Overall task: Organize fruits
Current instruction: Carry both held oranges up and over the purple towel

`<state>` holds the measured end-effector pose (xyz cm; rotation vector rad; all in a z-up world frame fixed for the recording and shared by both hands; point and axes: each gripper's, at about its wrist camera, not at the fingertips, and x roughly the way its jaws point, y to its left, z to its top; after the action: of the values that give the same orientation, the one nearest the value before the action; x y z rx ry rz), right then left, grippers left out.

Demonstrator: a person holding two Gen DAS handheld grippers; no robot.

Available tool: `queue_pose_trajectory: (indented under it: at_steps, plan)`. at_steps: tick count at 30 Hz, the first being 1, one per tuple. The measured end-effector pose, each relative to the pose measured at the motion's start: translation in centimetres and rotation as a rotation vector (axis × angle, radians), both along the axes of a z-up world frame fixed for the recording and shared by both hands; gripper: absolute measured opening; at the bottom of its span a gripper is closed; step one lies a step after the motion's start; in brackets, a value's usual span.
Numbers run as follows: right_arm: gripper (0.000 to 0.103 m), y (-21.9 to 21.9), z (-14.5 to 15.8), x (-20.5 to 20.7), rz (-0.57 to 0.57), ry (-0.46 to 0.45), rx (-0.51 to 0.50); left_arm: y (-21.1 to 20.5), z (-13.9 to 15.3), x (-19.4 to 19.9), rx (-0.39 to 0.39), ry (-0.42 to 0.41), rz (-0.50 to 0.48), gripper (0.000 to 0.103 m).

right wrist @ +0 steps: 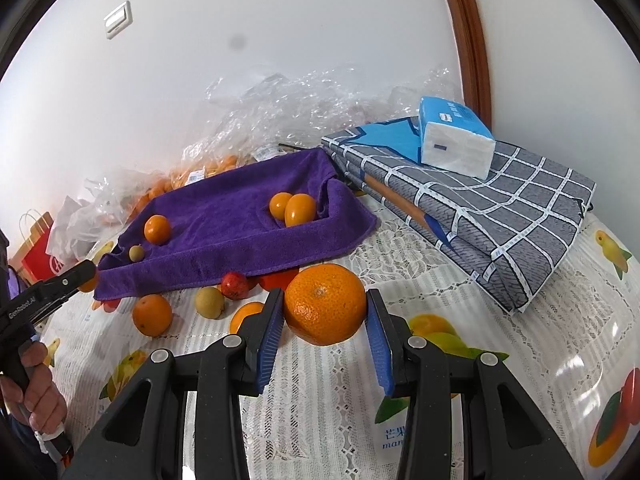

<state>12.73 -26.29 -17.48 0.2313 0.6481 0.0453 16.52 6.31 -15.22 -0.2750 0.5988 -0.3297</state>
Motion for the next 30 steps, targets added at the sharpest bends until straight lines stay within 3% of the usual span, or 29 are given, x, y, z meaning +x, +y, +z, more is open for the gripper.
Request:
queue_pose_trajectory:
  at_steps: [7, 13, 18, 22, 27, 30]
  plan:
    - [0.040, 0.1, 1.9, 0.5, -0.002, -0.042, 0.012, 2.3, 0.7, -0.3, -0.069, -0.015, 0.078, 0.034]
    - [0.040, 1.3, 5.6, 2.9, 0.028, -0.119, -0.020, 3.4, 1.8, 0.0, -0.069, -0.039, 0.146, 0.034]
    - [0.040, 2.9, 7.1, 6.3, 0.072, -0.145, -0.033, 3.2, 3.5, 2.8, -0.072, -0.010, 0.136, 0.034]
    - [0.040, 4.3, 6.9, 9.2, 0.108, -0.145, -0.028, 1.9, 4.0, 6.1, -0.064, 0.006, 0.148, 0.034]
    - [0.040, 6.2, 5.1, 12.2, 0.155, -0.105, -0.038, 1.0, 1.4, 8.8, -0.087, 0.058, 0.139, 0.034]
    - [0.040, 6.3, 2.8, 12.8, 0.168, -0.073, -0.024, 0.7, 0.0, 9.5, -0.061, 0.104, 0.130, 0.034]
